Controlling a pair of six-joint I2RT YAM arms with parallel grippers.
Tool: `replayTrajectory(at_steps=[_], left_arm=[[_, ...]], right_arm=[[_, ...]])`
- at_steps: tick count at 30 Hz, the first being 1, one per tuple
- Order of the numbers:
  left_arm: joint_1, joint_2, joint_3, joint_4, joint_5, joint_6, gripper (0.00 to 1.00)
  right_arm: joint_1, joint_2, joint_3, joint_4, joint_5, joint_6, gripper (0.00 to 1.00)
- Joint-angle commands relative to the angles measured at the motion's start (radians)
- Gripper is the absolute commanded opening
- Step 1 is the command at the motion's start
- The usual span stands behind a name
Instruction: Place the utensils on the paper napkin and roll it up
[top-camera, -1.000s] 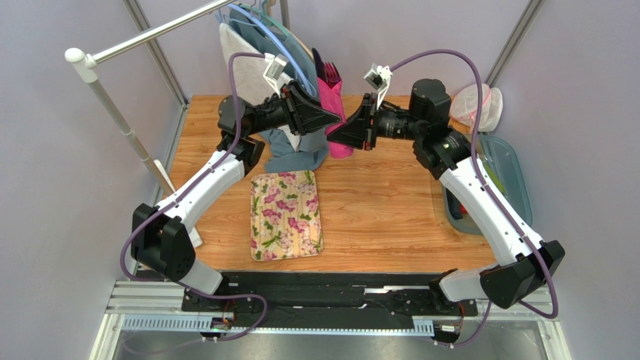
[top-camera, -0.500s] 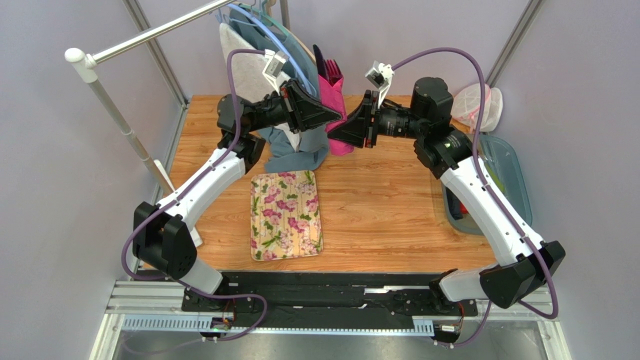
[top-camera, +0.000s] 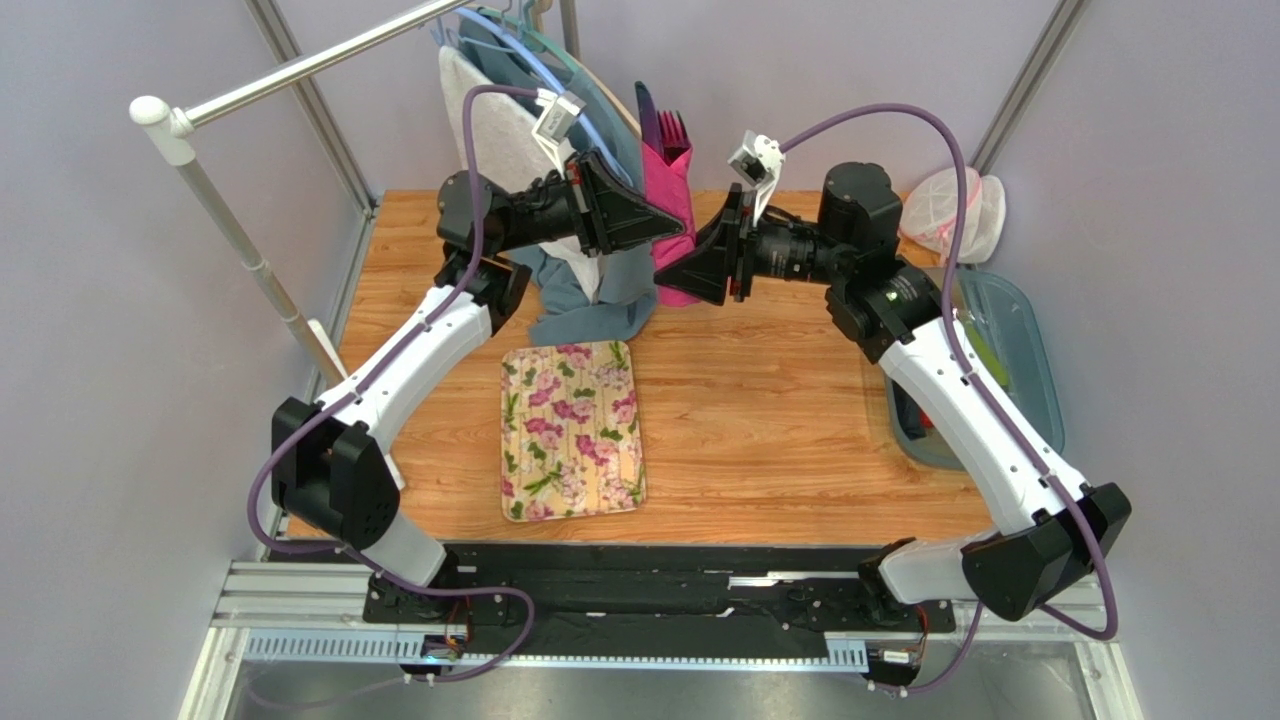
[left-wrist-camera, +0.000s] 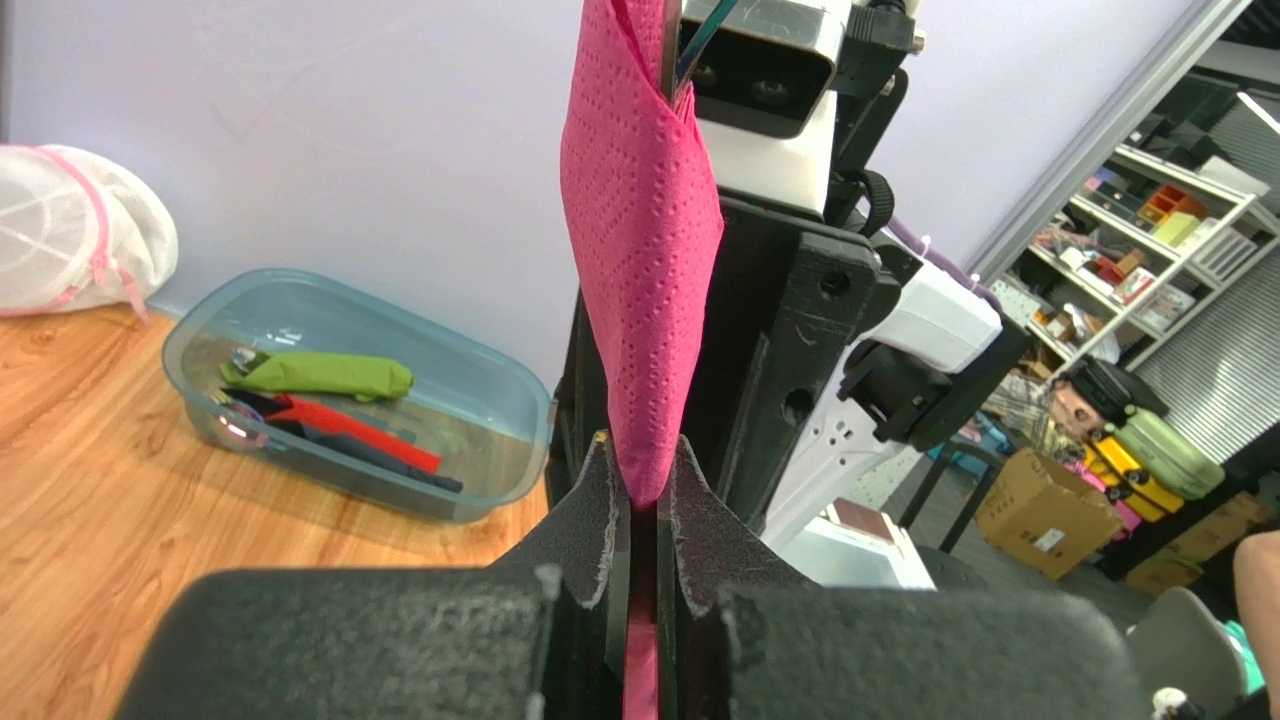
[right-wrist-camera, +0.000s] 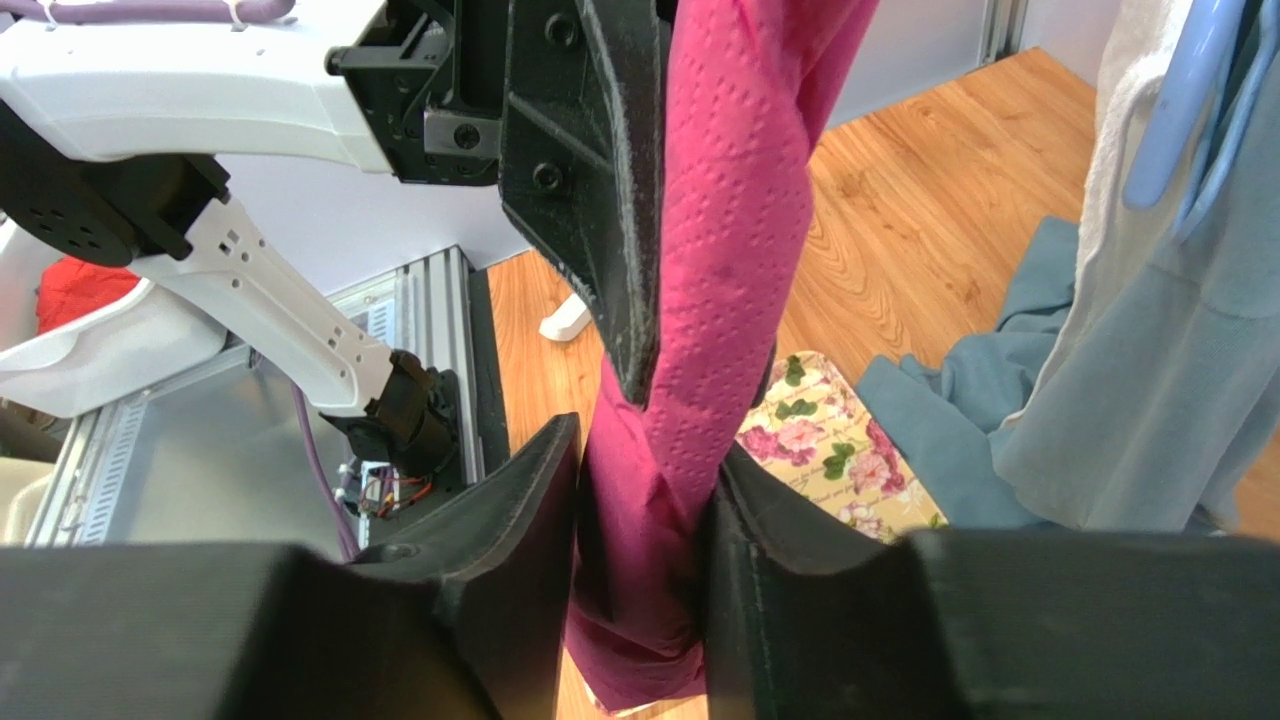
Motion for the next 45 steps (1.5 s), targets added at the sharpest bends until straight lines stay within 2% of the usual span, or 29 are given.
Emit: replayTrajectory(at_steps=[1,4,5,12,13,18,20,32,35,39,41,42,43,45], left_arm=[[0.023,-0.027,0.074,0.075,-0.095,0.021,0.00],[0.023,-0.032,0.074,0.066,-0.103,0.025,0.00],[0.023,-0.033,0.068,0.063,-0.104,0.027,0.00],[0.028,-0.046,0.042,0.028,-0.119,0.059,0.00],[0.028,-0.047,0.042,0.021,-0.119,0.064,0.00],[0.032,-0.050,0.035,-0.018,-0.141,0.094,0.00],[0.031,-0.056,0.028,-0.026,-0.152,0.103,0.00],[0.031,-0.076,0.008,-0.057,-0.187,0.148,0.00],[0.031,-0.081,0.011,-0.058,-0.190,0.145,0.00],[0.031,-0.076,0.011,-0.057,-0.199,0.127,0.00],[0.031,-0.075,0.015,-0.051,-0.202,0.122,0.00],[0.031,-0.072,0.013,-0.046,-0.201,0.120,0.00],[0.032,-0.070,0.018,-0.045,-0.201,0.122,0.00],[0.035,-0.066,0.022,-0.042,-0.204,0.114,0.00]], right_arm=[[0.009,-0.019,-0.051,-0.045,-0.028,0.003,0.48],[0.007,-0.020,-0.057,-0.060,0.035,-0.007,0.64],[0.009,-0.022,-0.057,-0.068,0.049,-0.021,0.66],[0.009,-0.069,-0.049,-0.149,0.199,-0.118,0.69],[0.007,-0.088,-0.039,-0.160,0.240,-0.128,0.73],[0.009,-0.128,0.001,-0.200,0.346,-0.170,0.80],[0.010,-0.131,0.013,-0.194,0.388,-0.170,0.87],[0.056,0.000,0.130,-0.188,0.385,-0.165,0.86],[0.057,0.027,0.135,-0.189,0.334,-0.162,0.77],[0.057,0.021,0.106,-0.152,0.227,-0.153,0.38],[0.057,0.006,0.076,-0.131,0.170,-0.147,0.29],[0.058,0.003,0.070,-0.128,0.152,-0.147,0.15],[0.057,-0.002,0.060,-0.128,0.118,-0.142,0.08],[0.050,-0.006,0.044,-0.134,0.083,-0.130,0.00]])
